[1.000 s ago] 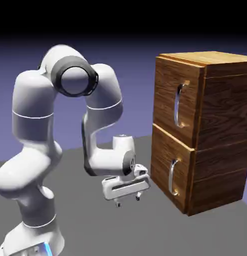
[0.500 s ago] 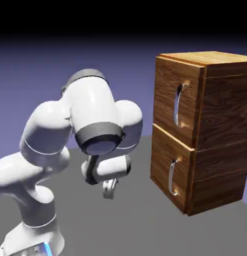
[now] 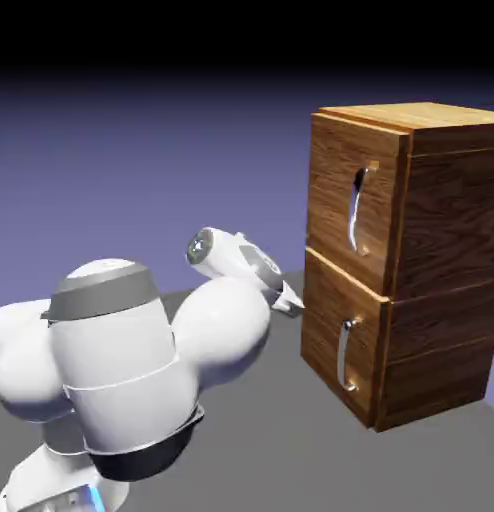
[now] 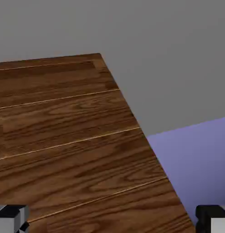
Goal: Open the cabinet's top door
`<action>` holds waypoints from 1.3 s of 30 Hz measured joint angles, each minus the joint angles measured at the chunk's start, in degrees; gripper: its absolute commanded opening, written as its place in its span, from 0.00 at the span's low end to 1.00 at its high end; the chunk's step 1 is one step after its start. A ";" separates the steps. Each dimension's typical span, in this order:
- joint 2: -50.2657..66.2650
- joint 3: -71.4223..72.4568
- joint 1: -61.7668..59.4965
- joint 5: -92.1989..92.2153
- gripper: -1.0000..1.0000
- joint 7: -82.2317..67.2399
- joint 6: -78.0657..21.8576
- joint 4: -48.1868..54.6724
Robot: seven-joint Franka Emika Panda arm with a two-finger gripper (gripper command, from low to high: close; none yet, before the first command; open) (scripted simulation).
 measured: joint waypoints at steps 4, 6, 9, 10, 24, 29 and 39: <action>7.87 7.34 -7.41 -9.97 0.50 -6.37 -2.33 0.36; 11.23 10.46 -10.57 -14.21 0.50 -9.09 -3.32 0.52; 10.37 9.13 -6.43 -15.67 0.50 -8.80 -3.80 4.18; 9.94 8.46 -4.35 -16.39 0.50 -8.65 -4.04 6.02; 7.33 16.78 -5.52 -12.89 0.00 -1.75 -29.34 -5.80; 5.41 22.08 -3.80 -8.27 0.00 1.28 -41.80 -10.07; -1.79 31.76 6.40 4.43 0.00 8.70 -66.71 -12.73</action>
